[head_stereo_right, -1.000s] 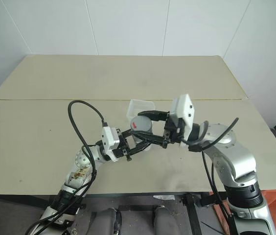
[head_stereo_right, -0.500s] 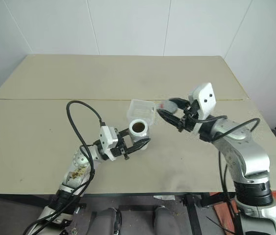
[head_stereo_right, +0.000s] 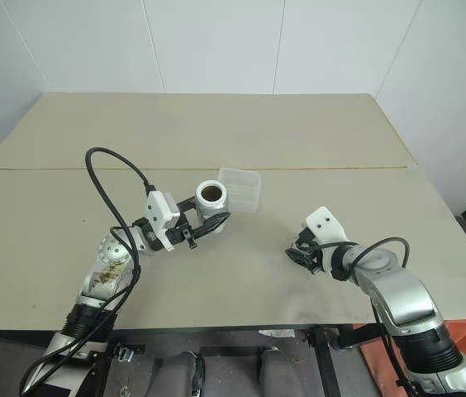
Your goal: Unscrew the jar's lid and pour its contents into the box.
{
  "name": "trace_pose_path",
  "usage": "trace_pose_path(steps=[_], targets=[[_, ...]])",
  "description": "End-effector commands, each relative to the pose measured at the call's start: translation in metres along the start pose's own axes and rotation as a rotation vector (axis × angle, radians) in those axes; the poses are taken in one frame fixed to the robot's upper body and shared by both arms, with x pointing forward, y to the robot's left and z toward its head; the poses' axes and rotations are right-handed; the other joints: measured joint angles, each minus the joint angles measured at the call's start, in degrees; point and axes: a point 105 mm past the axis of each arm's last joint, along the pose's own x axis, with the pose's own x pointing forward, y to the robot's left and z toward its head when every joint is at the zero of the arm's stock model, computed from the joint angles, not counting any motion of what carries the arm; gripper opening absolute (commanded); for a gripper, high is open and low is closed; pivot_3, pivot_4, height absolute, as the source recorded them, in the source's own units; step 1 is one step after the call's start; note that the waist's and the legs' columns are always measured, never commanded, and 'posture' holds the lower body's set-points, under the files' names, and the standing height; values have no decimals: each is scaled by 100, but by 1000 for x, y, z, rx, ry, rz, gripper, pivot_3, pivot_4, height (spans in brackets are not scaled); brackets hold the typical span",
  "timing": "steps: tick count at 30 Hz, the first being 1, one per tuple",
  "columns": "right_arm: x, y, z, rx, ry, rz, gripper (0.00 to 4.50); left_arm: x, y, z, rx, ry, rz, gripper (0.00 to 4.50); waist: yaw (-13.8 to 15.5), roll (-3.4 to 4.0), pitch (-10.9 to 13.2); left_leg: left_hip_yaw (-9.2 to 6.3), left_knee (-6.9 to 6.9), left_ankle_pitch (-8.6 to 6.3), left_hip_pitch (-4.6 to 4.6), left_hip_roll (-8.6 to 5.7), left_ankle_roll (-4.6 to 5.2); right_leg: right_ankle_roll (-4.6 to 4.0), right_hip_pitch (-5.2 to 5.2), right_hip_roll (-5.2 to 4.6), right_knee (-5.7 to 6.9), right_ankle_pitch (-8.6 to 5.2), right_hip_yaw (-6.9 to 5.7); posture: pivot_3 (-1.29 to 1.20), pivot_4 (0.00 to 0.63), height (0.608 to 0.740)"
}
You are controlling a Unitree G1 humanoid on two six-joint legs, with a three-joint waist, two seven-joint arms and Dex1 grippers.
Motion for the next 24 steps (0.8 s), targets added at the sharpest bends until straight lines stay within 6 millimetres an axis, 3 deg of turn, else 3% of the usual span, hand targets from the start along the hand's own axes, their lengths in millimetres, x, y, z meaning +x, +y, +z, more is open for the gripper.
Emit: trace_pose_path(steps=[1,3,4,8,14,20,24], targets=[[-5,3,-5,12,29,9,3672,-1,6,10,22,-26,10,2000,7,0,0,0,0,0,0,0,0,0,0,0,0,0,0,0,150,740],[-9,4,2,-12,1,14,4351,-2,8,10,22,-22,14,2000,9,0,0,0,0,0,0,1,0,0,0,0,0,0,-1,0,150,740],[-11,5,5,-30,-14,13,4444,-2,9,10,22,-20,15,2000,8,0,0,0,0,0,0,1,0,0,0,0,0,0,-1,0,150,740],[-31,4,49,-135,-245,-22,4444,-3,23,9,57,19,47,2000,5,0,0,-1,-1,0,-3,1,0,1,-3,0,-1,-1,-2,0,150,740],[-54,9,69,-204,-374,-4,4444,0,60,4,165,123,118,2000,8,-1,1,-1,2,0,-2,0,0,4,-2,3,1,1,-2,0,150,740],[-58,19,77,-197,-434,15,4444,22,103,9,474,264,71,2000,37,-6,4,0,1,0,-9,-3,0,4,-4,2,-6,1,-3,0,150,740],[-54,22,76,-177,-439,7,4444,44,121,16,899,411,-31,2000,81,-8,5,-1,-4,0,-21,-7,0,12,-4,0,-29,6,-4,0,150,740]])
